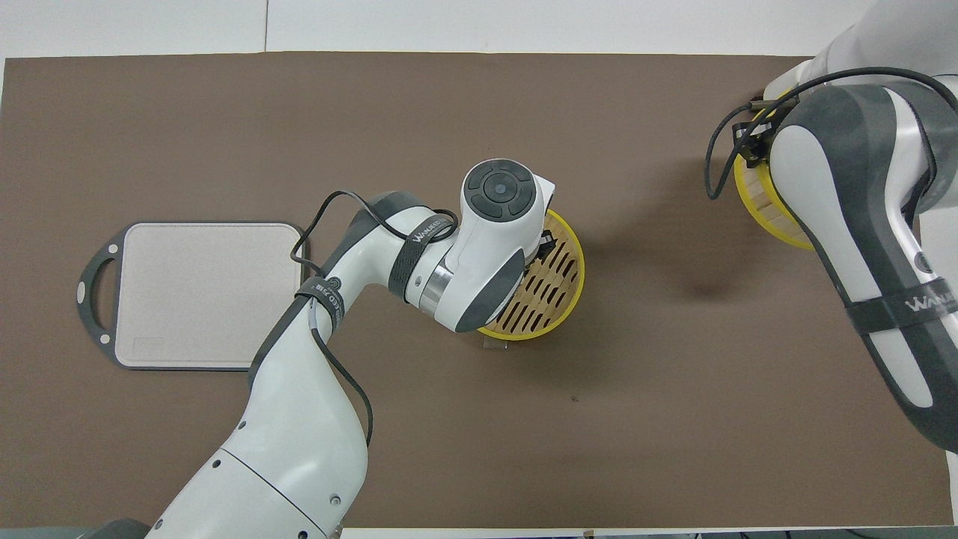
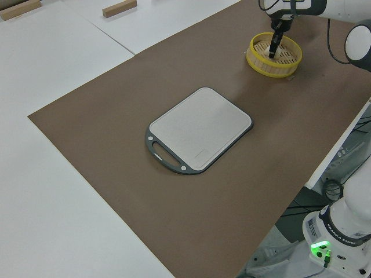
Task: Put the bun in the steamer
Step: 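Lower the bun into the steamer and open the left gripper, then bring the lid over the steamer with the right gripper while the left gripper withdraws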
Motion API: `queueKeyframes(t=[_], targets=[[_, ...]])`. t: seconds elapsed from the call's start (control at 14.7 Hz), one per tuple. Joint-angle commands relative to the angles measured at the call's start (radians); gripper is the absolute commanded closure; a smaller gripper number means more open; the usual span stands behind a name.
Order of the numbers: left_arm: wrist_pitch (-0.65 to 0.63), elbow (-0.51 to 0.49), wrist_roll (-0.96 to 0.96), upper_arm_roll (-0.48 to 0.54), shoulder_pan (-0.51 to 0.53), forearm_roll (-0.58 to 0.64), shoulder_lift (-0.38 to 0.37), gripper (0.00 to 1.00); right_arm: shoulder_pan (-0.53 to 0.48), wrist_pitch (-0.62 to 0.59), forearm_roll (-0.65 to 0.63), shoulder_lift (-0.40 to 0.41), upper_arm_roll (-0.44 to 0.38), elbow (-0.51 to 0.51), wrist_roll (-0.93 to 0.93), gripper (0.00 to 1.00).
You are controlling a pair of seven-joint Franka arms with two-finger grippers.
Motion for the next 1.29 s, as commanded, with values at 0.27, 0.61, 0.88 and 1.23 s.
queueKeyframes(t=[0.27, 0.61, 0.88, 1.23], targets=[[-0.084, -0.011, -0.027, 0.065, 0.013, -0.007, -0.099, 0.0, 0.008, 0.062, 0.04, -0.043, 0.014, -0.062, 0.057, 1.0], [-0.216, -0.038, -0.012, 0.072, 0.18, -0.001, -0.237, 0.0, 0.196, 0.107, 0.058, -0.022, 0.014, -0.051, 0.369, 1.0], [-0.294, -0.04, 0.157, 0.074, 0.317, 0.0, -0.3, 0.0, 0.406, 0.11, 0.057, 0.126, 0.01, 0.091, 0.653, 1.0], [-0.433, -0.04, 0.5, 0.074, 0.51, 0.003, -0.38, 0.0, 0.521, 0.153, 0.06, 0.246, 0.013, 0.18, 0.761, 1.0]])
